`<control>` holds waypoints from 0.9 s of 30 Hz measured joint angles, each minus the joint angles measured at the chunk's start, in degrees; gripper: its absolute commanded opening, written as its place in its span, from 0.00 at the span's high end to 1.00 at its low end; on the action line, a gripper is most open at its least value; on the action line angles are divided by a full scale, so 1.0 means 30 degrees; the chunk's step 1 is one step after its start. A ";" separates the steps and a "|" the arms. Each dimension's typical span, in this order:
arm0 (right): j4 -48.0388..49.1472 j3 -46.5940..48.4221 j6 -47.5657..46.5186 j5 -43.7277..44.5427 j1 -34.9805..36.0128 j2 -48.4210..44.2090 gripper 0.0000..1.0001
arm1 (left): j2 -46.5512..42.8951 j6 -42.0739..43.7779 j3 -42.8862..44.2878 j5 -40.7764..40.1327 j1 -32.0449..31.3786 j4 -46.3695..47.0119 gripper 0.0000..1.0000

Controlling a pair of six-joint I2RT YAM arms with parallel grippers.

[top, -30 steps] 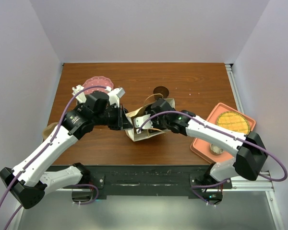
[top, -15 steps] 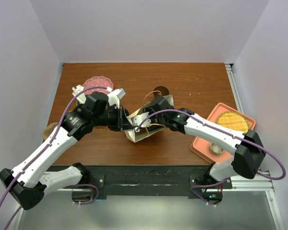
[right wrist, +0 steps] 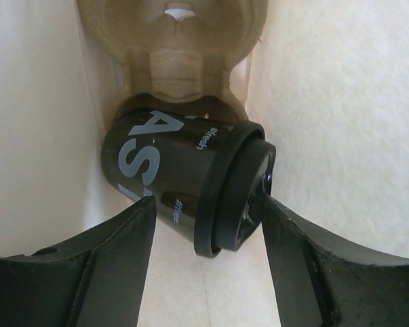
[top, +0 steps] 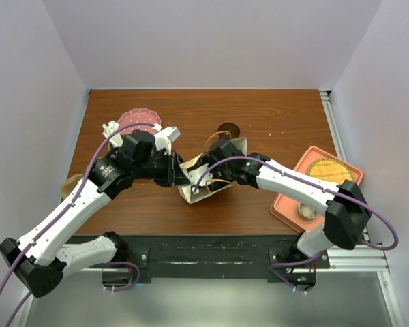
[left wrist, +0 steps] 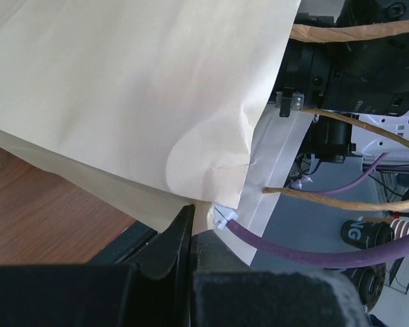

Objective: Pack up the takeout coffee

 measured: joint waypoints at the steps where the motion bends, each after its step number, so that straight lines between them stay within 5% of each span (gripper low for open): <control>1: 0.0015 0.0000 -0.0109 0.0000 0.0000 0.0080 0.42 | 0.0029 0.0029 0.0000 0.0036 0.0000 0.0007 1.00; 13: 0.0313 0.0095 -0.0532 0.0000 0.0000 0.0423 0.89 | 0.0138 0.0095 0.0007 0.0102 0.0000 0.0029 1.00; 27: 0.0066 0.0357 -0.0255 0.0007 -0.0036 0.0393 0.98 | 0.0510 0.0109 0.0350 -0.0022 0.0000 -0.0175 1.00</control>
